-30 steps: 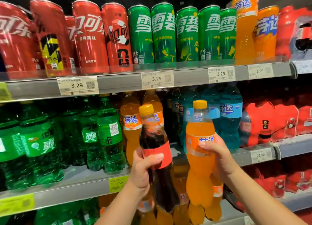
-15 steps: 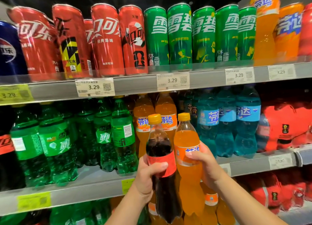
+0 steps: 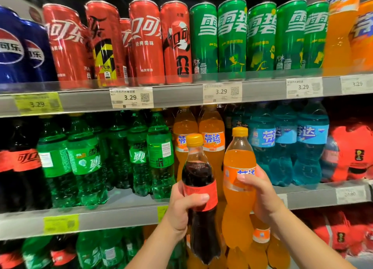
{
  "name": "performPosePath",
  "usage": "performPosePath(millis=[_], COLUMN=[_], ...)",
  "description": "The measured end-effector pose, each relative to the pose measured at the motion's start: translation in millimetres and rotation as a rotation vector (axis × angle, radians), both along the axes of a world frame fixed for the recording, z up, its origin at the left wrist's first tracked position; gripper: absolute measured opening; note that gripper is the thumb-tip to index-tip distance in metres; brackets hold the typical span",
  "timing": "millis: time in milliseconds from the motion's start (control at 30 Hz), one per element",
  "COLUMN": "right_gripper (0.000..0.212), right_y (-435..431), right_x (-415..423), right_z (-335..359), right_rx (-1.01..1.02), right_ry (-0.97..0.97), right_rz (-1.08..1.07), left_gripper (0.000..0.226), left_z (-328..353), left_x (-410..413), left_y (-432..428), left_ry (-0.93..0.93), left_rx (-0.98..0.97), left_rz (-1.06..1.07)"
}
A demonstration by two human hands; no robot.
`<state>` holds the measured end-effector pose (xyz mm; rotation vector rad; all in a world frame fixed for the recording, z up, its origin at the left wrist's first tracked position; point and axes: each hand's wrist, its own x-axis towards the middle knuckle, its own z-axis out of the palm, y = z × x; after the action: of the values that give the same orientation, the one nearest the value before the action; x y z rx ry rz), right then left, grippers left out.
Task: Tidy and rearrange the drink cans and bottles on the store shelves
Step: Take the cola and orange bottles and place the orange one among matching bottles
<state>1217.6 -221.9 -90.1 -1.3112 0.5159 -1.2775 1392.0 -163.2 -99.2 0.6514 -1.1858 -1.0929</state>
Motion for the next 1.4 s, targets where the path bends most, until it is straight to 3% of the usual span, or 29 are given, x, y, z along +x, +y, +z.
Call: performPosePath(millis=[67,167,333,567,800,1000,1200,1400], right_gripper=[0.095,0.084,0.063,0.058,0.055,0.035,0.057,0.054], right_y=[4,12,24,44,71,88,91,78], right_x=[1,11,46,106,176,236,271,284], right_z=[5,14,22,29,31,30,21,8], right_rx=[-0.013,-0.05,-0.093,-0.095,-0.06,-0.04,0.013,0.067], right_ry=[0.004,0.024,0.002,-0.005,-0.012,-0.046,-0.062,-0.076], right_rz=[0.003,0.052,0.143,0.255,0.291,0.256,0.202,0.191], left_gripper=[0.037,0.047,0.034,0.046,0.045,0.048,0.05,0.045], left_z=[3,9,15,23,25,26,24,18], left_x=[6,18,38,80,146,212,260,265], left_y=[6,15,36,75,106,125,125,106], left_ry=[0.009,0.011,0.047,0.071,0.046,0.004,-0.04,-0.017], left_rx=[-0.006,-0.004,-0.002,-0.002,-0.031,-0.029,0.007,0.038], left_rz=[0.038,0.116,0.205,0.313,0.349,0.351,0.302,0.2])
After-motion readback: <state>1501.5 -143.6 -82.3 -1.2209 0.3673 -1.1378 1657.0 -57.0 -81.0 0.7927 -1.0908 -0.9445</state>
